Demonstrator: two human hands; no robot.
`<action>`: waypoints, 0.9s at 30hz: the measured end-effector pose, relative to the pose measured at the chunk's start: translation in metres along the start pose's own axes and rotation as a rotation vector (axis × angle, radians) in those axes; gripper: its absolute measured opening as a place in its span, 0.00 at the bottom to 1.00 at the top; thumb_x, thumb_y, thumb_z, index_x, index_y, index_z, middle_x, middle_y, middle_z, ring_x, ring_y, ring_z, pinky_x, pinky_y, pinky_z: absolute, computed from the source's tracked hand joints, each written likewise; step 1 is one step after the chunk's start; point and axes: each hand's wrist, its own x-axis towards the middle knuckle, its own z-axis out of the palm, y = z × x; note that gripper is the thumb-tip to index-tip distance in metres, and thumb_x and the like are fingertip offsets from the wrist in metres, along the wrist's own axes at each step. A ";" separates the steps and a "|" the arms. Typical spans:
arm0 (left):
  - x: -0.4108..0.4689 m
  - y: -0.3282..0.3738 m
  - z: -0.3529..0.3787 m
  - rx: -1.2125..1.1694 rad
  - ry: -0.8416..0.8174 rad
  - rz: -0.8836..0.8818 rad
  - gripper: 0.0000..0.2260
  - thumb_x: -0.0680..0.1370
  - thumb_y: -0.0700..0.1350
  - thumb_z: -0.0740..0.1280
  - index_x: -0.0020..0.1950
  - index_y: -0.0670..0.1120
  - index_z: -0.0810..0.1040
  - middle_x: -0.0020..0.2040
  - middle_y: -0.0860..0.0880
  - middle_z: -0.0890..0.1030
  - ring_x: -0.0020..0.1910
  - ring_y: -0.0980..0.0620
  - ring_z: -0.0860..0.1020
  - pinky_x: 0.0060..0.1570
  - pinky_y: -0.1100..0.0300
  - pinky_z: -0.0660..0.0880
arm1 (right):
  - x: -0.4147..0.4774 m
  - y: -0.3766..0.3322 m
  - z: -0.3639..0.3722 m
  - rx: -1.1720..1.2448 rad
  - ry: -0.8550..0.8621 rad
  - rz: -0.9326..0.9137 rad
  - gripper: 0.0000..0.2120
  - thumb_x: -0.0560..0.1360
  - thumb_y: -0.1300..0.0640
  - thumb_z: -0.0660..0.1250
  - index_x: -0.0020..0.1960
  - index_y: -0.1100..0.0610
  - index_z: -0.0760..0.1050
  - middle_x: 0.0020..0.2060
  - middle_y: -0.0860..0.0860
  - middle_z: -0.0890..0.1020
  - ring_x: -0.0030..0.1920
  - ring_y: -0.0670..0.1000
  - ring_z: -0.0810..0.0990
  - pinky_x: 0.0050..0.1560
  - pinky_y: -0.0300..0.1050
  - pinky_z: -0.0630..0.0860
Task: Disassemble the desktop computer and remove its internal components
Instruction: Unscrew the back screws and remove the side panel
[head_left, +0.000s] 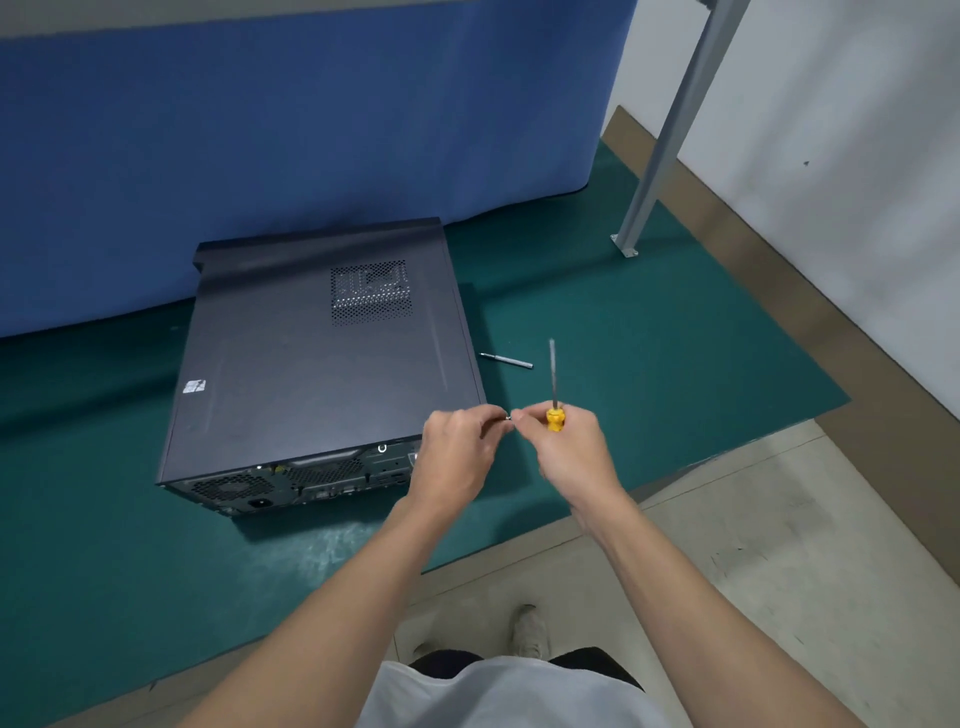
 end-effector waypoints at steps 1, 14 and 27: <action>0.002 0.001 -0.002 0.016 0.003 0.051 0.07 0.78 0.42 0.69 0.50 0.41 0.84 0.40 0.45 0.85 0.38 0.45 0.82 0.45 0.51 0.78 | 0.002 -0.001 0.001 -0.020 0.016 -0.004 0.05 0.73 0.52 0.70 0.39 0.51 0.81 0.27 0.41 0.78 0.29 0.44 0.71 0.33 0.39 0.66; 0.066 -0.045 0.000 0.245 -0.062 -0.033 0.21 0.80 0.52 0.65 0.69 0.41 0.72 0.70 0.42 0.72 0.68 0.41 0.68 0.67 0.49 0.64 | 0.096 0.011 -0.013 -0.352 0.176 -0.019 0.07 0.74 0.56 0.66 0.40 0.57 0.80 0.38 0.54 0.82 0.44 0.57 0.78 0.42 0.47 0.76; 0.145 -0.088 0.004 0.605 0.063 -0.366 0.27 0.81 0.61 0.53 0.74 0.46 0.64 0.76 0.44 0.62 0.76 0.42 0.55 0.72 0.43 0.54 | 0.313 0.032 -0.004 -1.011 0.029 -0.189 0.06 0.74 0.59 0.61 0.47 0.58 0.76 0.43 0.61 0.80 0.44 0.64 0.78 0.40 0.49 0.70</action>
